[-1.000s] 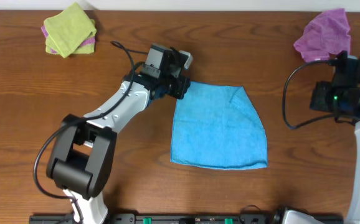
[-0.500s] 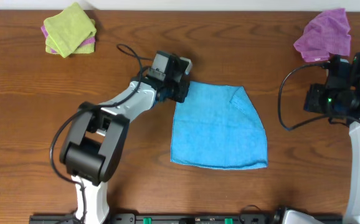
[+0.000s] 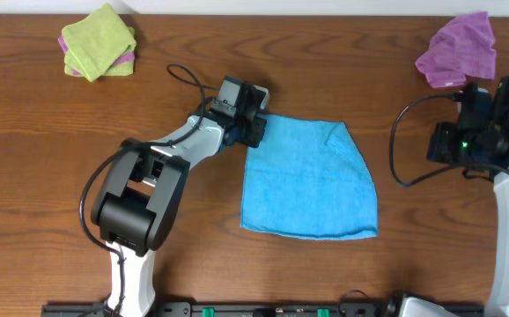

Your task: Fold the cloth

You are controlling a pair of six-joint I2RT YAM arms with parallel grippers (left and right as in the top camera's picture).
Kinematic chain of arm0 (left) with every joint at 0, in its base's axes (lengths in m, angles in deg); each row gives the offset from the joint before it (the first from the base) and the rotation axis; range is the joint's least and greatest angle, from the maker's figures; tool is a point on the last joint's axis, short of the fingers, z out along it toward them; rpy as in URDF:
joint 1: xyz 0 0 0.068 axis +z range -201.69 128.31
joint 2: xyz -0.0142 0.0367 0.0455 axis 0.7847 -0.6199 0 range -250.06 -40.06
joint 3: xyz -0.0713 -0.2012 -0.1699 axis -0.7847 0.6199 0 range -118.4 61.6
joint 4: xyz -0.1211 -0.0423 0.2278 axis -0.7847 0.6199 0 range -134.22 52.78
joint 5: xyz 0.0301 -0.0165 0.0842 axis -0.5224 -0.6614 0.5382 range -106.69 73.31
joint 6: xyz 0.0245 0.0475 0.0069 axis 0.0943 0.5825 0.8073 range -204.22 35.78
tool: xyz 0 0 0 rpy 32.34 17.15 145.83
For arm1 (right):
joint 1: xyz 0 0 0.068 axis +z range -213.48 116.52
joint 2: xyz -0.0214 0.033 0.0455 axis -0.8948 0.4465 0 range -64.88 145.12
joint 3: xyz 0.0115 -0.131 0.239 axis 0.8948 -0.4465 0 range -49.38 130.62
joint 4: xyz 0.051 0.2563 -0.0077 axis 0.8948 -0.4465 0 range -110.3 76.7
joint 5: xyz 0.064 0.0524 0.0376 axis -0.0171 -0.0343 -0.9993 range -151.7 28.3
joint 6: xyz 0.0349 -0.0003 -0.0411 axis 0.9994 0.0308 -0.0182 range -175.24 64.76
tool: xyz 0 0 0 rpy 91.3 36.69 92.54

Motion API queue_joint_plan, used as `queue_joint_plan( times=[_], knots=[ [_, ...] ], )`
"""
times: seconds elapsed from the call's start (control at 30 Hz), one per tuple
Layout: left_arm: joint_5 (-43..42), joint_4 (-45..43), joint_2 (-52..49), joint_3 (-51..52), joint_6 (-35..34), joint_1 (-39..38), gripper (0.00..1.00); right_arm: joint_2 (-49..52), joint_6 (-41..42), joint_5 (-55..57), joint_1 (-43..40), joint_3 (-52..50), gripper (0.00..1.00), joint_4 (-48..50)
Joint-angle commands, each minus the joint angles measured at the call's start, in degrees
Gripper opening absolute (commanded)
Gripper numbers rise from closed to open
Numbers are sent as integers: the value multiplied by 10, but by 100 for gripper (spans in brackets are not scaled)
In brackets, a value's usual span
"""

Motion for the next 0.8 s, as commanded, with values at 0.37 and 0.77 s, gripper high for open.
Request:
queue_joint_plan(
  times=[0.37, 0.77],
  knots=[
    [192, 65, -15, -11, 63, 2, 6, -3, -32, -15, 4, -10, 2, -2],
    [192, 67, -15, -11, 68, 2, 6, 88, -24, -84, 190, -140, 1, 176]
  ],
)
